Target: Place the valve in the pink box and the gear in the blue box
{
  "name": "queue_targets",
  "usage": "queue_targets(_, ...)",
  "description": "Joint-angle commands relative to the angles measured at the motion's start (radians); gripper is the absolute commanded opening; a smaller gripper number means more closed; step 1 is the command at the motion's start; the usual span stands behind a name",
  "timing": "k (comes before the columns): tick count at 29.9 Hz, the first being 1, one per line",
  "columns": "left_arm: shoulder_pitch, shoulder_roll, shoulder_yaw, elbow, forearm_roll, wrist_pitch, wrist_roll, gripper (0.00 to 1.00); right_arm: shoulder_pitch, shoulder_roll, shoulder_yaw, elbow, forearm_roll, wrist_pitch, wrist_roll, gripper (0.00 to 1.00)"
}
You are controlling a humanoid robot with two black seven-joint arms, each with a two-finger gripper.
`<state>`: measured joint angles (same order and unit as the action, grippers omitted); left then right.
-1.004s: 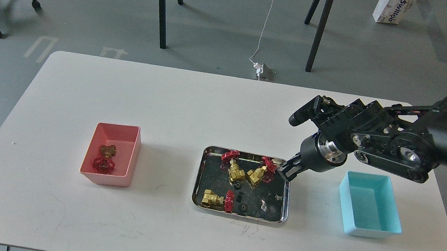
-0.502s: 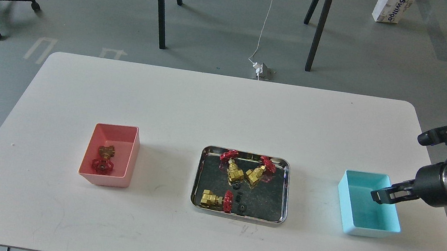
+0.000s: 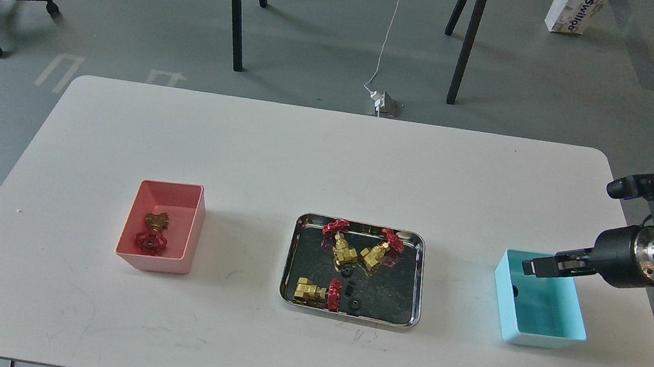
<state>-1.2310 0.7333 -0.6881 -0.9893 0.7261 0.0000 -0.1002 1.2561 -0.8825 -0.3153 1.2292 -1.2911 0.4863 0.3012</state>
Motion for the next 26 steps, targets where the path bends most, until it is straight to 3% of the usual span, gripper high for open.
queue_targets(1,0.002,0.0,0.004,0.0,0.001,0.002,0.008,0.97,-0.001,-0.001,0.079,-0.002,0.048,0.0,-0.001,0.94)
queue_targets(4,-0.001,-0.005,0.004,0.001,0.001,0.003,0.025,0.97,-0.004,0.0,0.238,-0.043,0.181,0.002,-0.02,0.94)
queue_targets(8,-0.022,-0.015,0.005,0.014,0.007,0.005,0.059,0.97,-0.006,0.089,0.453,-0.18,0.514,-0.064,-0.102,0.94)
queue_targets(10,-0.044,-0.04,0.007,0.041,0.006,0.005,0.086,0.97,-0.001,0.155,0.527,-0.262,0.672,-0.185,-0.18,0.94)
queue_targets(12,-0.065,-0.084,0.018,0.063,0.012,0.003,0.158,0.99,0.011,0.221,0.565,-0.35,0.795,-0.372,-0.285,0.94)
queue_targets(13,-0.074,-0.097,0.024,0.066,0.012,0.002,0.193,0.99,0.017,0.25,0.576,-0.385,0.831,-0.446,-0.315,0.94)
queue_targets(15,-0.091,-0.109,0.041,0.067,0.013,-0.006,0.237,0.99,0.052,0.319,0.604,-0.436,0.886,-0.588,-0.324,0.94)
queue_targets(19,-0.116,-0.161,0.105,0.095,0.044,-0.006,0.238,0.99,0.069,0.451,0.692,-0.516,0.901,-0.771,-0.324,0.95)
queue_targets(22,-0.142,-0.216,0.124,0.112,0.084,-0.005,0.237,0.99,0.069,0.525,0.746,-0.599,0.903,-0.831,-0.309,0.97)
queue_targets(26,-0.142,-0.235,0.122,0.109,0.084,-0.003,0.241,0.99,0.069,0.522,0.76,-0.548,0.901,-0.828,-0.295,0.99)
